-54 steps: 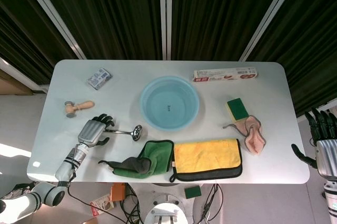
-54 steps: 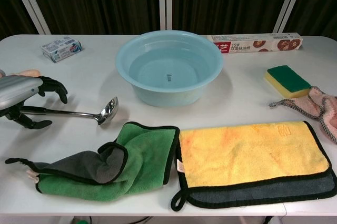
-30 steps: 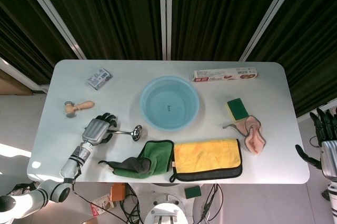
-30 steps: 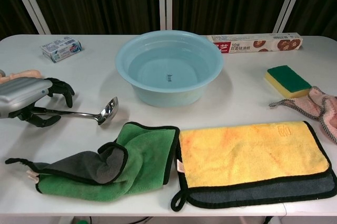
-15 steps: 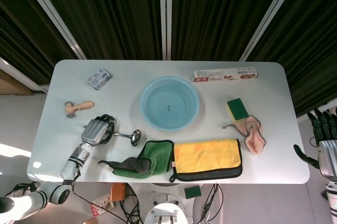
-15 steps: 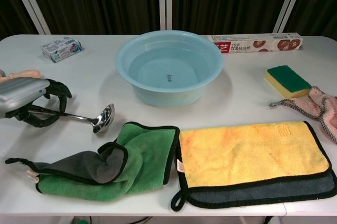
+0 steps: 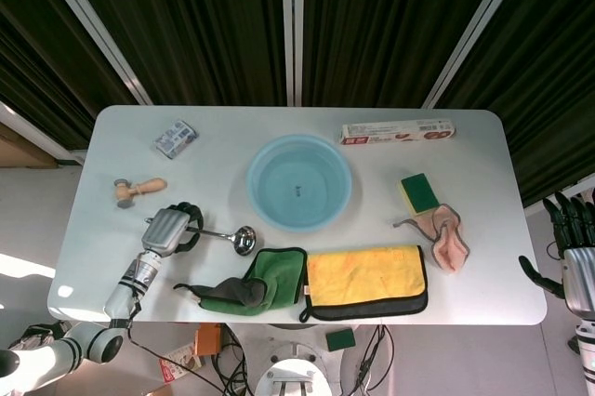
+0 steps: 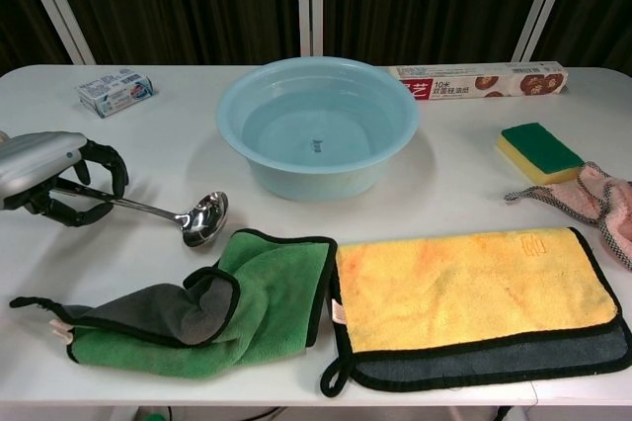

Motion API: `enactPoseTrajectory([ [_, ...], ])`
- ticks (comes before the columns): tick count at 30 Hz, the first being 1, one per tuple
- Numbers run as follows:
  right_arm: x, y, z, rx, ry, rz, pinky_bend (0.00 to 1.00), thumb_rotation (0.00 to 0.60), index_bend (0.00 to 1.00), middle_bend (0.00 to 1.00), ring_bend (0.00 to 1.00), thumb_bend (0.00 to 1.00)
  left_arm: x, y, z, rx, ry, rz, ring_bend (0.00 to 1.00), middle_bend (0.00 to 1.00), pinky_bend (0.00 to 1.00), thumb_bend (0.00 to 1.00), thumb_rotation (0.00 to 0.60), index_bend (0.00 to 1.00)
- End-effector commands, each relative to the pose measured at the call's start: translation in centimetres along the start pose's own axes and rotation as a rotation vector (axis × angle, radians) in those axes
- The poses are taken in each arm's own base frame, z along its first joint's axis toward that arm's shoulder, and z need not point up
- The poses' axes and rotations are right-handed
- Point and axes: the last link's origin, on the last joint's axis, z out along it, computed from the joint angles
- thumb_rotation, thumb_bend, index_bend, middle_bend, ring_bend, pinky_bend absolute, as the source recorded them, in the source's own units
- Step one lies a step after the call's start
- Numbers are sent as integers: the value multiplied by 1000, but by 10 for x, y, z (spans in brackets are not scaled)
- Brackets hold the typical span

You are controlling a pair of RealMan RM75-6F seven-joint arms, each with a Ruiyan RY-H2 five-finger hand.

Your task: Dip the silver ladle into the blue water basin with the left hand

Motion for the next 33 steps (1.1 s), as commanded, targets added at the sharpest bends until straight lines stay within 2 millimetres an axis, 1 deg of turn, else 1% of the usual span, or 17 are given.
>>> enactPoseTrajectory([
  [1, 0, 0, 0, 0, -2, 6, 0, 600, 0, 0, 0, 216, 9, 1, -3, -22, 14, -71, 370, 465, 521, 397, 600, 759],
  [5, 1, 0, 0, 4, -4, 13, 0, 600, 0, 0, 0, 216, 19, 0, -6, -47, 30, -120, 455, 536, 617, 397, 600, 785],
  [12, 1, -2, -1, 13, -7, 22, 0, 600, 0, 0, 0, 217, 33, -2, -8, -59, 15, -177, 541, 585, 772, 399, 600, 787],
  [14, 2, -2, -1, 15, -5, 23, 0, 600, 0, 0, 0, 215, 39, -4, -7, -56, 12, -185, 553, 592, 795, 399, 600, 787],
  [19, 2, -2, -1, 14, -5, 26, 0, 600, 0, 0, 0, 217, 57, -4, -5, -57, 17, -184, 558, 600, 800, 400, 600, 787],
  [22, 2, -1, -1, 12, -5, 28, 0, 600, 0, 0, 0, 217, 74, -1, 1, -70, 32, -139, 560, 603, 800, 400, 600, 789],
  [25, 2, 0, 0, 11, -4, 29, 0, 600, 0, 0, 0, 216, 96, 5, 9, -82, 54, -113, 562, 607, 801, 399, 600, 790],
  [26, 2, 0, 0, 13, -5, 28, 0, 600, 0, 0, 0, 216, 107, 9, 14, -88, 65, -105, 565, 608, 801, 399, 600, 790],
  [28, 2, 1, 0, 16, -7, 26, 0, 600, 0, 0, 0, 216, 121, 15, 21, -91, 63, -108, 575, 609, 805, 399, 600, 790],
  [33, 0, 4, 3, 15, -7, 22, 0, 600, 0, 0, 0, 217, 156, 36, 48, -85, -4, -134, 591, 612, 817, 400, 600, 790],
])
